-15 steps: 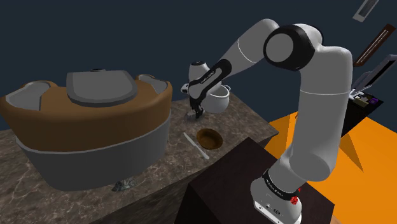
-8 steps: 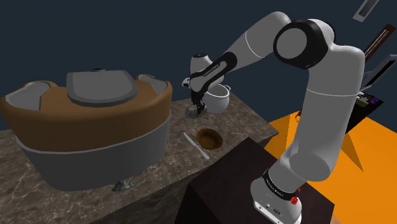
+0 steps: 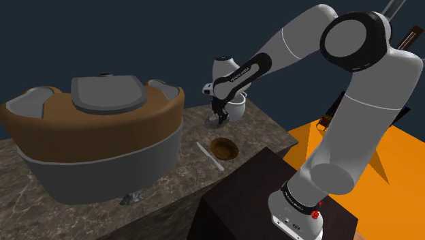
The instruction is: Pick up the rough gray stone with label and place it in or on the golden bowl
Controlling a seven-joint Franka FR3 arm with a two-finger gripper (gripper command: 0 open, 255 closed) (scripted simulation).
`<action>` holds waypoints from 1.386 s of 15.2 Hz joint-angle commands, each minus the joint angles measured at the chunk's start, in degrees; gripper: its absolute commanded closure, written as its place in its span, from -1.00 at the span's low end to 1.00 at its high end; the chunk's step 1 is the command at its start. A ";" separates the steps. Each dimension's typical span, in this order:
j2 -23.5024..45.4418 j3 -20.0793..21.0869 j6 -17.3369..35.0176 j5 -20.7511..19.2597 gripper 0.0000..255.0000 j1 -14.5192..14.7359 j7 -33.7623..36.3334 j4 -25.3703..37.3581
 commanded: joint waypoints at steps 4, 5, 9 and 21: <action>-9.72 -1.03 2.65 -3.11 1.00 -0.10 1.61 -12.36; -11.80 -1.19 2.93 -3.82 1.00 -0.21 1.99 -14.75; -13.78 -1.47 5.06 -5.33 1.00 -0.56 2.98 -18.91; -2.87 -1.90 15.66 -7.33 1.00 -0.80 5.71 -18.67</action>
